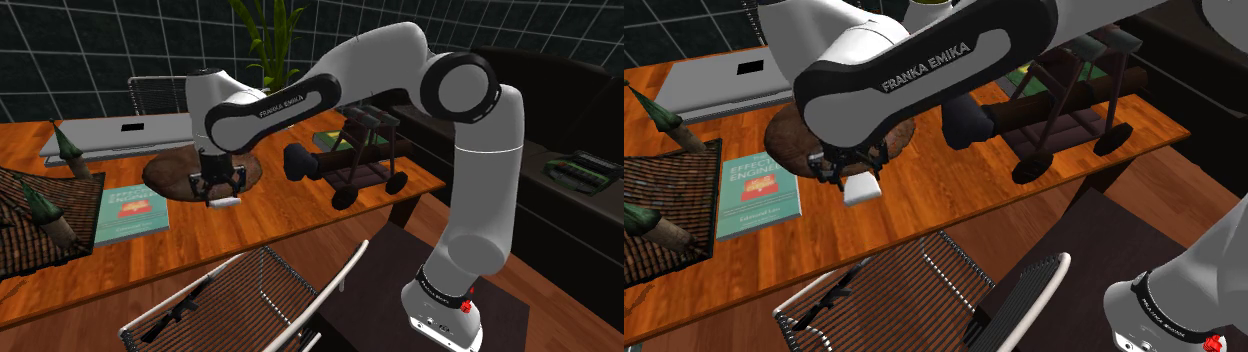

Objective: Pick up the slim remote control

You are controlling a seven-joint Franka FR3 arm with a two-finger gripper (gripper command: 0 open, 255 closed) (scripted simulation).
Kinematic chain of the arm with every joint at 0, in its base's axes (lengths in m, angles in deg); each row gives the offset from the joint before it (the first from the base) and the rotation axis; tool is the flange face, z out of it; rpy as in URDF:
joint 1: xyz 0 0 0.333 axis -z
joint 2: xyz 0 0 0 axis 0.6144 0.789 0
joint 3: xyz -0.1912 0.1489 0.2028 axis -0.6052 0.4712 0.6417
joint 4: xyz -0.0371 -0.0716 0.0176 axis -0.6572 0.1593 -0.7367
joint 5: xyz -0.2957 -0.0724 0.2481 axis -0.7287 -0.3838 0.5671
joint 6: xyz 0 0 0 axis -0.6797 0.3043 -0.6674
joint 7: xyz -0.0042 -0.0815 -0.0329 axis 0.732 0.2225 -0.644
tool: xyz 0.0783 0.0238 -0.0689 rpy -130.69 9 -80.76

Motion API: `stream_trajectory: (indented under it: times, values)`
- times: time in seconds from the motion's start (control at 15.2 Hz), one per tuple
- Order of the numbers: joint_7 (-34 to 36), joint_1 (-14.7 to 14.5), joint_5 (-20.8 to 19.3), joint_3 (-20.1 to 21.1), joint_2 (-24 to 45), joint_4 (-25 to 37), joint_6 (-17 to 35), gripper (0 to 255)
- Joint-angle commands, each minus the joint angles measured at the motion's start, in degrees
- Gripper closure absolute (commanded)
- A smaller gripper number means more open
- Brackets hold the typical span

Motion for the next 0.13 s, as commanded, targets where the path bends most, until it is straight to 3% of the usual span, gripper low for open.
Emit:
stream_trajectory:
  times: [0.0, 0.07]
  values:
    - [-0.2, 0.1, 0.2, 0.1, -0.5, 0.4, -0.7, 255]
    - [-0.2, 0.1, 0.2, 0.1, -0.5, 0.5, -0.7, 255]
